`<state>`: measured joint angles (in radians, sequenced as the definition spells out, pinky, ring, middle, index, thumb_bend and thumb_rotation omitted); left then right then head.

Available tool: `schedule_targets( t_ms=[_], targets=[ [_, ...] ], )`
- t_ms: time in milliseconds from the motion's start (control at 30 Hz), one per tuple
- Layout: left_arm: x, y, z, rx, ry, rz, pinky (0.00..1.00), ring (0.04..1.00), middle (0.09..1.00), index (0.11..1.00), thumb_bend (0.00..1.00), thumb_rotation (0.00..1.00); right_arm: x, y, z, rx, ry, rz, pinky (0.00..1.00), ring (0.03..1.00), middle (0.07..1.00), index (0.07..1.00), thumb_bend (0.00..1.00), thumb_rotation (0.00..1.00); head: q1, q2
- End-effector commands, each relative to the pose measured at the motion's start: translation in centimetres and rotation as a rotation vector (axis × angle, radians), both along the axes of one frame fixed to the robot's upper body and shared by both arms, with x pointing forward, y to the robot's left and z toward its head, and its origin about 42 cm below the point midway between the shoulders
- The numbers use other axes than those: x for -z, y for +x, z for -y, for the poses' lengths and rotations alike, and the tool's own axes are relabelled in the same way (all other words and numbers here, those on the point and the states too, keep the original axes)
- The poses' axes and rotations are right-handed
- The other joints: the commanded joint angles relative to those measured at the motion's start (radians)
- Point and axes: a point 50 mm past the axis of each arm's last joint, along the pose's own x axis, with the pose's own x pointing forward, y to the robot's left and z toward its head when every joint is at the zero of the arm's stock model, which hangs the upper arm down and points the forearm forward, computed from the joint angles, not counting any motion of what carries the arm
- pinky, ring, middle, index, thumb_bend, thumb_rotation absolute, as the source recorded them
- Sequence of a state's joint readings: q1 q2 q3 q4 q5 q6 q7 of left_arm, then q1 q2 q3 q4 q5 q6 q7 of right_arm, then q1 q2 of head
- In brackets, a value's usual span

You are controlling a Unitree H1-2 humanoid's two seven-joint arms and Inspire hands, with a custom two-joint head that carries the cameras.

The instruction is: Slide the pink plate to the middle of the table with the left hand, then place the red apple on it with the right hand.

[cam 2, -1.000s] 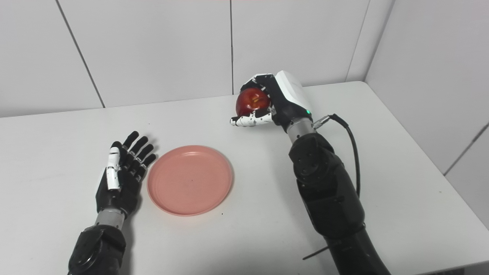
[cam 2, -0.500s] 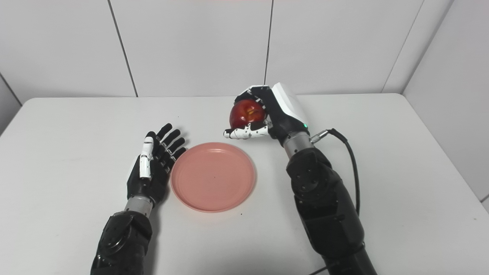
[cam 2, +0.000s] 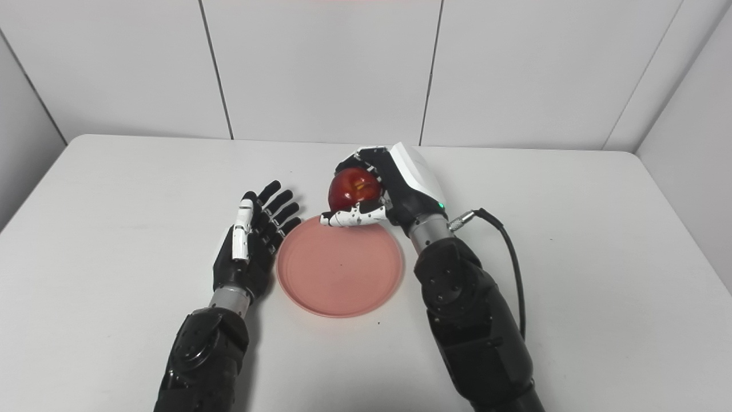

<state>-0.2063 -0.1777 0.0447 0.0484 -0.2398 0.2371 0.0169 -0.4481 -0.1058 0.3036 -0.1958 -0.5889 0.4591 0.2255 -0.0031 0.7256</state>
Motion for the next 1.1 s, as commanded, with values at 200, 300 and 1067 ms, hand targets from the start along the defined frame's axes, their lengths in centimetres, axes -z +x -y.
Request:
schedule_targets(
  t_ms=[200, 300, 1067],
  targets=[
    [0.1, 0.2, -0.2, -0.055, -0.024, -0.023, 0.82, 0.833, 0.845, 0.827, 0.35, 1.0, -1.2, 0.2, -1.8, -0.036, -0.01, 0.072, 0.35, 0.43, 0.491, 0.486, 0.52, 0.13, 0.024, 0.005],
    [0.0, 0.3, -0.3, -0.059, -0.026, -0.021, 0.82, 0.835, 0.847, 0.828, 0.35, 1.0, -0.7, 0.1, -2.1, -0.045, -0.004, 0.054, 0.35, 0.425, 0.482, 0.487, 0.52, 0.13, 0.026, 0.006],
    [-0.2, 0.3, -0.6, -0.065, -0.031, -0.001, 0.82, 0.838, 0.848, 0.827, 0.35, 1.0, 3.6, -1.2, -3.1, -0.099, -0.048, -0.032, 0.32, 0.4, 0.472, 0.486, 0.52, 0.13, 0.039, 0.024]
  ],
)
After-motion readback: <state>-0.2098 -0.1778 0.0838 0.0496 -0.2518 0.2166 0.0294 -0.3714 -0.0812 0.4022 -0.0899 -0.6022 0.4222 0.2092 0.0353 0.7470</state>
